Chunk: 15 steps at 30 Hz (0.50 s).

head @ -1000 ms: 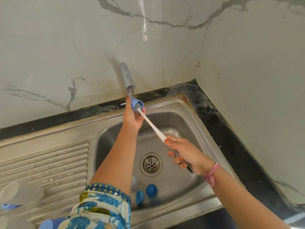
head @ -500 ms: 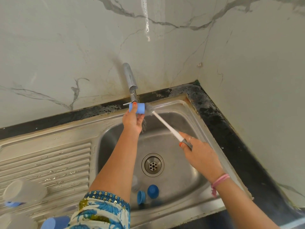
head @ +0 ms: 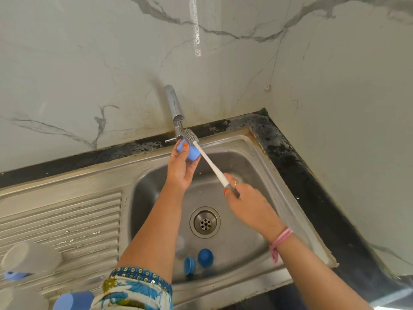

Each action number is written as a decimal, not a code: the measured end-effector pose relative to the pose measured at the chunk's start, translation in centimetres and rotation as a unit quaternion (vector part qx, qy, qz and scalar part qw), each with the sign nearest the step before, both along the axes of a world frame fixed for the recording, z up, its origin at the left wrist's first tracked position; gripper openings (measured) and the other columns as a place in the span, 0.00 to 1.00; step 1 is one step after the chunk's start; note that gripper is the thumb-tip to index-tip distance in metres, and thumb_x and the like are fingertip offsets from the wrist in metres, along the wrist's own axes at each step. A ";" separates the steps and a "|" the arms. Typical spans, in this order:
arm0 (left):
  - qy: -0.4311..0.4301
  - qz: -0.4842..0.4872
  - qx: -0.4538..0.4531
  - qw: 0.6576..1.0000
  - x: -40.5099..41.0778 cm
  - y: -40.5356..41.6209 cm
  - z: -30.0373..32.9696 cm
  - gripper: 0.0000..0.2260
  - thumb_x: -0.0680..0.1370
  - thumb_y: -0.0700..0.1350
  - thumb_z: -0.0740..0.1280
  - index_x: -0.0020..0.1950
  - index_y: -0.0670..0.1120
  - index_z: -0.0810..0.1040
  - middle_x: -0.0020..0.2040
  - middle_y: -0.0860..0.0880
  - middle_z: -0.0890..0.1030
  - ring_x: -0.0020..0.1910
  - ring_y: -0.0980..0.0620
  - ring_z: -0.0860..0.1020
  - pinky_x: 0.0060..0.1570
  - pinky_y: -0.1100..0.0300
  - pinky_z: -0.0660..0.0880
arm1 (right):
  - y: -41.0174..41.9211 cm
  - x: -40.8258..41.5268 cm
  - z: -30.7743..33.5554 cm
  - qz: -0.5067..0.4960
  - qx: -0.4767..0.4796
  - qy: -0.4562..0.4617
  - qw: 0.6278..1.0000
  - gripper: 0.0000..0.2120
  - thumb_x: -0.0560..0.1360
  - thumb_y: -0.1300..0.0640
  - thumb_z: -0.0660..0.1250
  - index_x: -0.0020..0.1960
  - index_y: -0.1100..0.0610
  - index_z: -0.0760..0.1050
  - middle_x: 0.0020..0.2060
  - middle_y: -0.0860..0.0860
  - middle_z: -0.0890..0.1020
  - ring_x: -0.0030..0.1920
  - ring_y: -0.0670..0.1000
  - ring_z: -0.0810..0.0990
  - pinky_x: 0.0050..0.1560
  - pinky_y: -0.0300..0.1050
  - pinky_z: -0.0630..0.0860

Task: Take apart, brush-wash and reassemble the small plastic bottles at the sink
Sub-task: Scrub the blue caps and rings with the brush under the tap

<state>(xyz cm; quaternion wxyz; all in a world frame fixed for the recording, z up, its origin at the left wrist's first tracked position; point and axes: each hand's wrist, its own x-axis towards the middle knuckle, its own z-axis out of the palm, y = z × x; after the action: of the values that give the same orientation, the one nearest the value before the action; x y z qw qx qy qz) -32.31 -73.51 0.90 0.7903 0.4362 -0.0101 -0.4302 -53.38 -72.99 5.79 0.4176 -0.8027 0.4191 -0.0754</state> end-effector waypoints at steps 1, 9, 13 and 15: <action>-0.002 -0.002 0.005 1.000 0.1 0.0 0.0 0.08 0.80 0.41 0.64 0.58 0.47 0.76 0.53 0.46 0.79 0.52 0.50 0.79 0.54 0.52 0.79 | -0.6 0.3 0.1 -0.004 0.006 -0.007 1.000 0.21 0.82 0.50 0.55 0.75 0.46 0.64 0.40 0.50 0.77 0.34 0.48 0.74 0.36 0.41 0.73; 0.068 0.073 0.039 0.994 1.7 -0.3 0.6 0.10 0.80 0.43 0.66 0.61 0.43 0.77 0.57 0.43 0.79 0.58 0.43 0.79 0.60 0.46 0.76 | 2.8 -0.8 -0.2 0.054 -0.099 0.058 0.992 0.21 0.83 0.50 0.52 0.75 0.48 0.60 0.34 0.48 0.75 0.31 0.47 0.74 0.34 0.42 0.74; 0.079 0.041 0.057 0.994 0.5 -0.1 0.4 0.18 0.79 0.44 0.66 0.68 0.41 0.73 0.63 0.40 0.76 0.55 0.43 0.80 0.55 0.46 0.78 | 0.9 0.5 -0.3 0.038 -0.074 0.034 0.996 0.21 0.82 0.52 0.53 0.75 0.46 0.61 0.36 0.48 0.76 0.35 0.50 0.77 0.40 0.48 0.77; 0.086 0.047 0.055 0.994 0.7 0.0 0.7 0.19 0.79 0.44 0.67 0.68 0.40 0.73 0.63 0.40 0.77 0.58 0.43 0.79 0.56 0.46 0.78 | 0.8 1.0 -0.4 0.035 -0.075 0.034 0.996 0.21 0.82 0.51 0.53 0.75 0.45 0.59 0.38 0.49 0.77 0.36 0.51 0.77 0.42 0.49 0.77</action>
<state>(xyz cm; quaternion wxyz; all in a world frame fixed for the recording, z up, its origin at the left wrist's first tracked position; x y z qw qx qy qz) -31.57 -73.53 1.59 0.7826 0.4403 0.1015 -0.4283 -52.38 -72.16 5.40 0.3440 -0.8480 0.3980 -0.0646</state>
